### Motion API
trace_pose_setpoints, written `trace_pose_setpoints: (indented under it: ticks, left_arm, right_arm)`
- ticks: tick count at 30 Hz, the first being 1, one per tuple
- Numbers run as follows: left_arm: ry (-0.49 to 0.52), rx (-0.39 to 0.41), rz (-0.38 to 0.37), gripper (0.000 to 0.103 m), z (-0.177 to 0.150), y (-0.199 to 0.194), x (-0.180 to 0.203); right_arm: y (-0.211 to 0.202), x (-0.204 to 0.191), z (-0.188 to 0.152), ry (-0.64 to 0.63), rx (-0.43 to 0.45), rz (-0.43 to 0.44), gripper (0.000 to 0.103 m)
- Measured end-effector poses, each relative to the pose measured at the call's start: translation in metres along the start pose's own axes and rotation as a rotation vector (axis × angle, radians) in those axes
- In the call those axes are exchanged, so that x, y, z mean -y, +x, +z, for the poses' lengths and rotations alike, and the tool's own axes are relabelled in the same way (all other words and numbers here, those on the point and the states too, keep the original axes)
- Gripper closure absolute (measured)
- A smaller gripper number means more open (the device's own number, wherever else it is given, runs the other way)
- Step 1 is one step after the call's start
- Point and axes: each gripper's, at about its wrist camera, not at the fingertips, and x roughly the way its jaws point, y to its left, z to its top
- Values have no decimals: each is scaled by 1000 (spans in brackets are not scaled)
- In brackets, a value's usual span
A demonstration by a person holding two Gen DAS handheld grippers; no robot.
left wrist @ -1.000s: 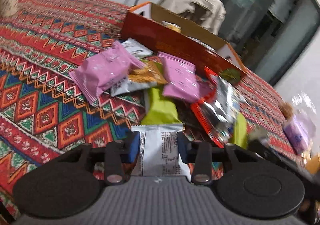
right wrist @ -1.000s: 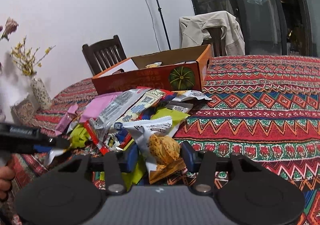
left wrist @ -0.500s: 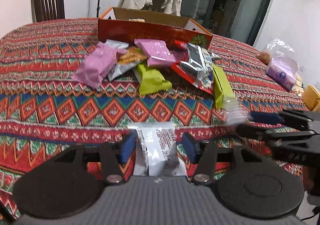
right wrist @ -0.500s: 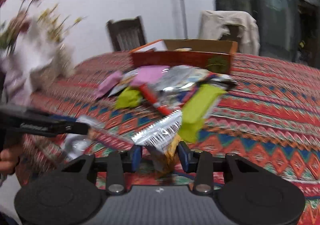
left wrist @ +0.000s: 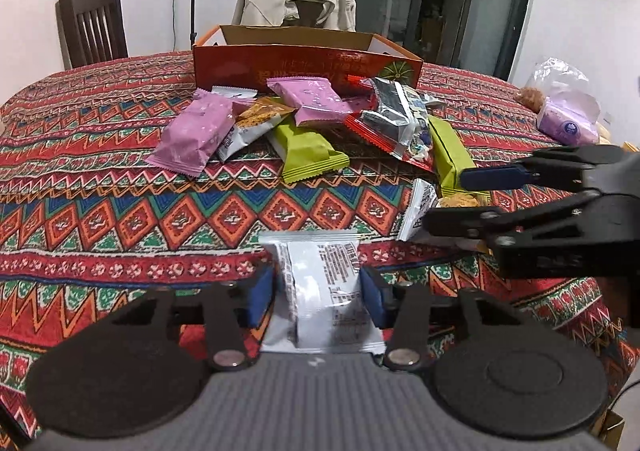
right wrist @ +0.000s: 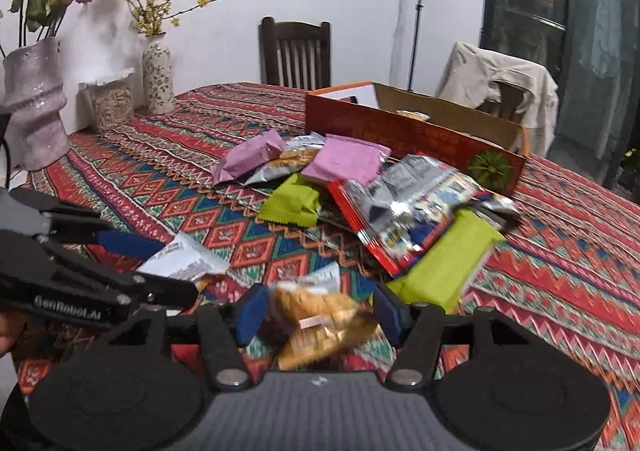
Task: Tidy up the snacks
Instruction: 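Grasp a cookie packet with the right tool while the left grasps a white packet, then lift both held packets toward the cardboard box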
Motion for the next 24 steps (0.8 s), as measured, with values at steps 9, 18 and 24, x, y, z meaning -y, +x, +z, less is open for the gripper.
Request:
trace_pose_setpoints:
  ticks: [9,18,24]
  left_arm:
    - [20,8,20,62,-6,-12,1]
    - [51,28,-35,62,0,-17,8]
    - [46,114,-109,62,59,-34,-18]
  right_arm:
    - [11,2,-13,77,-60,22,62]
    - [-13,2,-29,139,-28,-42,62]
    - [-33,14,-3,150,79,1,62]
